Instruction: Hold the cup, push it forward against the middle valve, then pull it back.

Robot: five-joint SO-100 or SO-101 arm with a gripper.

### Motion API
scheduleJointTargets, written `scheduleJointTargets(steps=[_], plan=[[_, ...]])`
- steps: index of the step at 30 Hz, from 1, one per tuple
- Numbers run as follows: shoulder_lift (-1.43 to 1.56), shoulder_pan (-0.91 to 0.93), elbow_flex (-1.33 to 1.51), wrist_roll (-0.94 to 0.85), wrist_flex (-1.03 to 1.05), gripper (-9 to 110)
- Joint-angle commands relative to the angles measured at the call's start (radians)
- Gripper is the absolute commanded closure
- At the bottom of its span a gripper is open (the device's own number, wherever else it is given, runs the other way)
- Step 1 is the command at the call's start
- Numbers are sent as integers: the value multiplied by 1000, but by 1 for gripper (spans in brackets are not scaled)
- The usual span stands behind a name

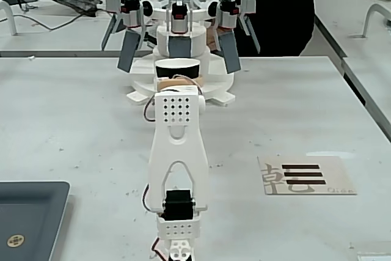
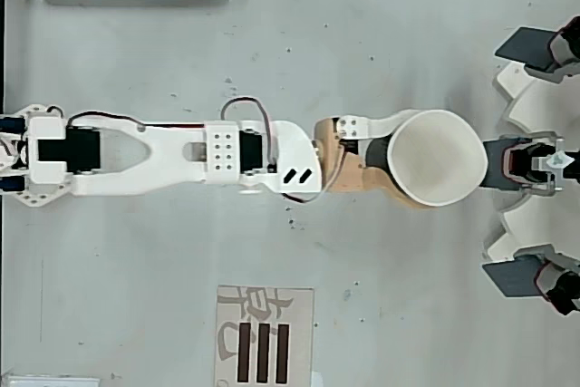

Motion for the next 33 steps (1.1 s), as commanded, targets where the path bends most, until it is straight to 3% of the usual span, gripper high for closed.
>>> scheduleJointTargets(steps=[1, 6, 12, 25, 33], plan=[[-75, 5, -259, -6, 71, 97], [-241, 9, -502, -6, 164, 97], [-225, 5, -463, -6, 141, 97], [268, 2, 212, -15, -55, 97], [383, 2, 356, -20, -95, 97]])
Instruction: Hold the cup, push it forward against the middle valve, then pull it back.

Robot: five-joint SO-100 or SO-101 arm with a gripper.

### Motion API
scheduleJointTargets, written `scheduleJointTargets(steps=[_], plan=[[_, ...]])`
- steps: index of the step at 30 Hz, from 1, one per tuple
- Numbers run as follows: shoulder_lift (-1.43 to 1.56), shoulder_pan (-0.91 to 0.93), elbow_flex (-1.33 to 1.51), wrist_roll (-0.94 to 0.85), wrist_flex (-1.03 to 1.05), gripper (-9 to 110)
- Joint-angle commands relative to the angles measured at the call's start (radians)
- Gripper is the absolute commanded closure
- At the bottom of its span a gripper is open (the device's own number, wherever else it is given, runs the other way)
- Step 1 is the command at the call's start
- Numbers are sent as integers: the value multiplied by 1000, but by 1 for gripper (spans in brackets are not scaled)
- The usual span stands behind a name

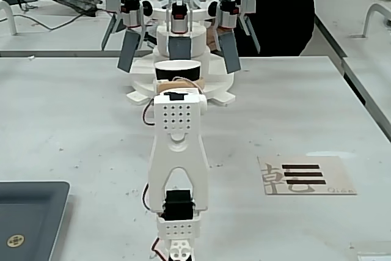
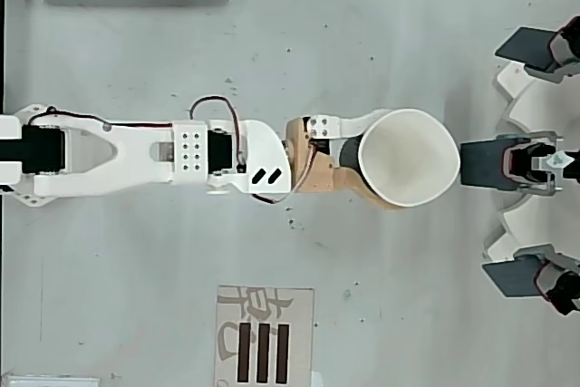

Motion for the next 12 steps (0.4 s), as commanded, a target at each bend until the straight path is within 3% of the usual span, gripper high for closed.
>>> scheduleJointTargets(steps=[1, 12], plan=[[89, 2, -3, -8, -32, 97], [71, 3, -3, -8, -40, 97]])
